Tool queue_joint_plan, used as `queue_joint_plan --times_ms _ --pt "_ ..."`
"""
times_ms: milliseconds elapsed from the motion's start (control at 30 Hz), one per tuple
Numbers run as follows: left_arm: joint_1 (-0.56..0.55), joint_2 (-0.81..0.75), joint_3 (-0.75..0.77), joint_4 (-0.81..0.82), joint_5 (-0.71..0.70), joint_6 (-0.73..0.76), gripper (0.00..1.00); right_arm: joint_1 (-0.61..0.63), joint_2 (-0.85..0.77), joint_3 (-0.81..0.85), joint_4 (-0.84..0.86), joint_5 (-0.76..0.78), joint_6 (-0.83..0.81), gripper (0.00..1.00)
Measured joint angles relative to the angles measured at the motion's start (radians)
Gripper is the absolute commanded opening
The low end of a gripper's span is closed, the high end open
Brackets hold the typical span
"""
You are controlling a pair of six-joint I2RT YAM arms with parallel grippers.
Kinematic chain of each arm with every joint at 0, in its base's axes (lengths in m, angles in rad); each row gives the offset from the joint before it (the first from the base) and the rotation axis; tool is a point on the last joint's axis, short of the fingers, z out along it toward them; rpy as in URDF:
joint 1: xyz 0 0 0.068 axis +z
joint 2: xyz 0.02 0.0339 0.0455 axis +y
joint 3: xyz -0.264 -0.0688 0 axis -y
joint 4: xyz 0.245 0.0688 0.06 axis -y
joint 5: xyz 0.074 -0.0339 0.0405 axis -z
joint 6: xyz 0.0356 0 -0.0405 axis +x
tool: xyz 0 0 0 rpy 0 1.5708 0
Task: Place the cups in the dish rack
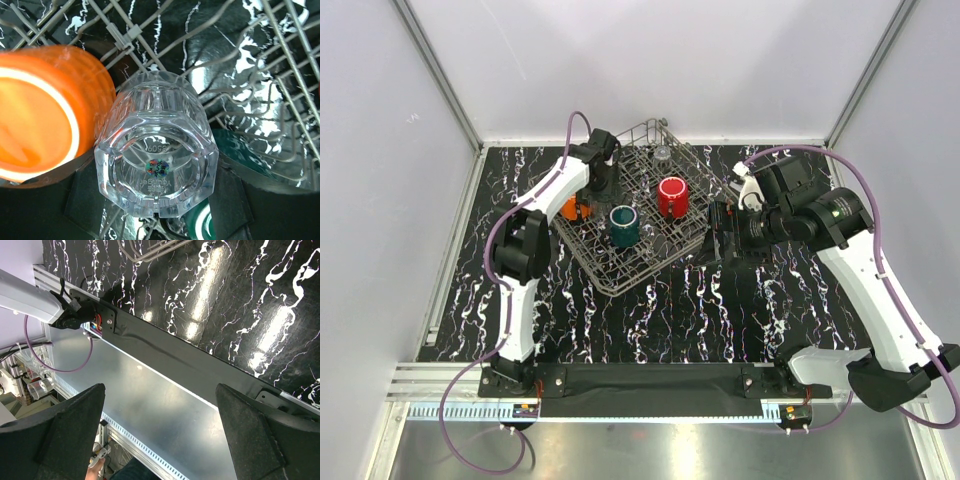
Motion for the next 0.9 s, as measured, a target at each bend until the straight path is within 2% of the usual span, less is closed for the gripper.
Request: queue_joint_plan --times_ms 200,400,533,567,633,667,767,900 --pt "0.016 0.000 -0.042 0.025 0.003 -0.003 0.00 0.000 0.000 -0.002 -0.002 0.000 -0.005 1.00" --pt "0.020 0.001 -0.046 0.021 0.006 -0.002 0.07 0.000 0.000 -0.013 -0.002 0.000 -0.008 1.00" --pt "0.020 0.001 -0.047 0.022 0.007 -0.002 0.27 0.000 0.000 -0.015 -0.002 0.000 -0.013 1.00" --pt "0.020 0.001 -0.048 0.023 0.007 -0.002 0.38 0.000 0.000 -0.015 -0.002 0.000 -0.015 1.00" --pt "0.021 0.001 -0.055 0.032 0.010 -0.002 0.46 0.000 0.000 -0.015 -0.002 0.001 -0.018 1.00" --pt "0.021 0.001 -0.058 0.038 0.013 -0.003 0.54 0.000 0.000 -0.015 -0.002 0.001 -0.019 1.00" --pt "0.022 -0.006 -0.072 0.052 0.016 -0.006 0.68 0.000 0.000 -0.015 -0.002 0.001 -0.023 1.00" --pt "0.025 -0.030 -0.110 0.076 0.023 -0.020 0.77 0.000 0.003 -0.015 -0.002 0.002 -0.027 1.00"
